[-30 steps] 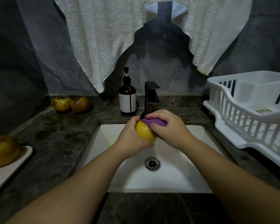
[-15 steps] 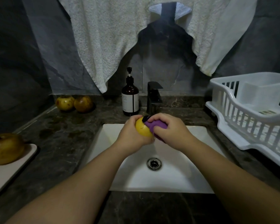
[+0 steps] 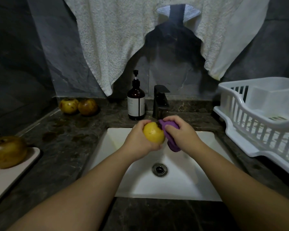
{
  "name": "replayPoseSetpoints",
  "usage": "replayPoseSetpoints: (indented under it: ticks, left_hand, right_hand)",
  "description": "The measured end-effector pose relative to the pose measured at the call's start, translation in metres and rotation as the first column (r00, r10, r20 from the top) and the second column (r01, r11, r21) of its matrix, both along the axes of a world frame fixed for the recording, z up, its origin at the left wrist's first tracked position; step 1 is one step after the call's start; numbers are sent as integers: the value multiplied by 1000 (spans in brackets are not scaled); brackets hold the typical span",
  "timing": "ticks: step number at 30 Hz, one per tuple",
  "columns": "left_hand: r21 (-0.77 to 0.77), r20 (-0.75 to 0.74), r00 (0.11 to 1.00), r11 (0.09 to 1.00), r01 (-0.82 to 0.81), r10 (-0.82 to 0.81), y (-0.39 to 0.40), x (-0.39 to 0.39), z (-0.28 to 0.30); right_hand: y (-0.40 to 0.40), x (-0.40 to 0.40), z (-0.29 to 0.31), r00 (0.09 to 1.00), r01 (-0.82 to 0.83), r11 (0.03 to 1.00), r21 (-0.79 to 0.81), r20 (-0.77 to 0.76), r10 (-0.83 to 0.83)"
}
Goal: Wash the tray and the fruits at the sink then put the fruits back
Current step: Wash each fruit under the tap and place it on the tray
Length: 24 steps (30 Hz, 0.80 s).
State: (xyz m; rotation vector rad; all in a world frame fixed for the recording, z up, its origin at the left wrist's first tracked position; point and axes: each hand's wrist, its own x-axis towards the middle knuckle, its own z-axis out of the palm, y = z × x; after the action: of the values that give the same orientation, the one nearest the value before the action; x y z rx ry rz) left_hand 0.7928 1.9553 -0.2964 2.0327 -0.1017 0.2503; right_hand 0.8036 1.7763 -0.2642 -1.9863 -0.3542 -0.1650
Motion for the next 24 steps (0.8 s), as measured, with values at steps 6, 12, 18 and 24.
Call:
replayPoseSetpoints:
  ticks: [6,12,18,24]
  left_hand:
    - [-80,-31,999,997,-13,10,-1,1,-2]
    - [-213,-27,1000,977,-9,3,-9,-7,8]
    - [-135,-26,999,990,42,-46,-35,-10,20]
    - [-91,22,995,991,96,-94,-82,3,48]
  right_hand:
    - [1,-7,13,945,-73,916,394,-266,189]
    - [-23,-9,28,877,-15,962,274,-458,145]
    - [-65,-13,62,901,-22,996,-85,-433,-17]
    - [-102,-8,119,961,184,982,-29,-205,-186]
